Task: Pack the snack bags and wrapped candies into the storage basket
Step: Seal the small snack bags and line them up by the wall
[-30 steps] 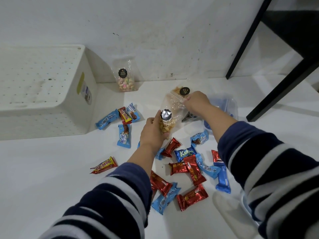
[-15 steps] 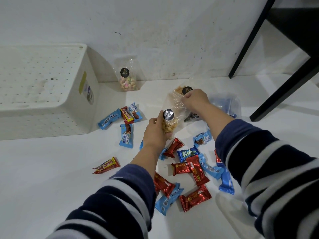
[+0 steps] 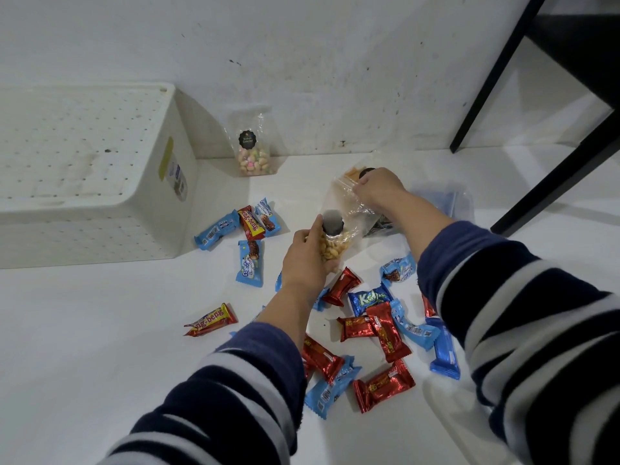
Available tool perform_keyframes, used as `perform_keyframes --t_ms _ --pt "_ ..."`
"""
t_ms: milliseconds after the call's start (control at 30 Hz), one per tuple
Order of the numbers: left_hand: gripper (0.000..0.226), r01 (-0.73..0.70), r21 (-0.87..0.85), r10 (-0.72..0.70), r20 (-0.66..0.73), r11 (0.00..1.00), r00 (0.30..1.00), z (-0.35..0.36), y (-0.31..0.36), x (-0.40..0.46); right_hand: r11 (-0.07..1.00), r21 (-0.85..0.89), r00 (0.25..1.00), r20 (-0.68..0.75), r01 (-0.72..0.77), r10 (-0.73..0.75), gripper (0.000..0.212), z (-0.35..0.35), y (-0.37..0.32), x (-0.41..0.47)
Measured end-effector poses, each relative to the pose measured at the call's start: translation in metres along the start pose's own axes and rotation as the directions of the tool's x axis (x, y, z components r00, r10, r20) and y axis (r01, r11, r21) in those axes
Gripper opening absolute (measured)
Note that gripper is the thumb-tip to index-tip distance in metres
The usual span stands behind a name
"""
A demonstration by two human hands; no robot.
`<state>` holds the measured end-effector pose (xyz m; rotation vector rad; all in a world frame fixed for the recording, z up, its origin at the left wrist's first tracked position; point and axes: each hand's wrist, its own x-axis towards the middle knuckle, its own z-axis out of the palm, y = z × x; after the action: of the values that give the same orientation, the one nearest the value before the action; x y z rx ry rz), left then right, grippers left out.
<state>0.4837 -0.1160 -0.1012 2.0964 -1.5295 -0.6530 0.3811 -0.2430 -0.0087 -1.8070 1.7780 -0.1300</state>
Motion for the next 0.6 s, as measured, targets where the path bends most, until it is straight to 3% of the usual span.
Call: perform_keyframes --t_ms 200,467,600 --pt "0.067 -0.006 -0.024 0.005 -0.021 1.000 1.000 -0.0003 -0.0002 -0.0004 0.999 -0.007 0.999 0.015 0.045 -0.045 0.030 0.0035 -0.0019 -0.0003" --pt "0.066 0.011 -0.005 -0.011 -0.043 1.000 0.999 0.0018 0.0016 -0.0004 0.994 0.103 0.998 -0.034 0.046 -0.043 0.031 0.0015 -0.0021 -0.0003" --pt "0.067 0.013 -0.010 -0.014 -0.047 1.000 0.999 0.0022 0.0016 -0.0002 0.997 0.061 0.998 -0.046 0.052 -0.049 0.033 0.0020 -0.0022 0.0036"
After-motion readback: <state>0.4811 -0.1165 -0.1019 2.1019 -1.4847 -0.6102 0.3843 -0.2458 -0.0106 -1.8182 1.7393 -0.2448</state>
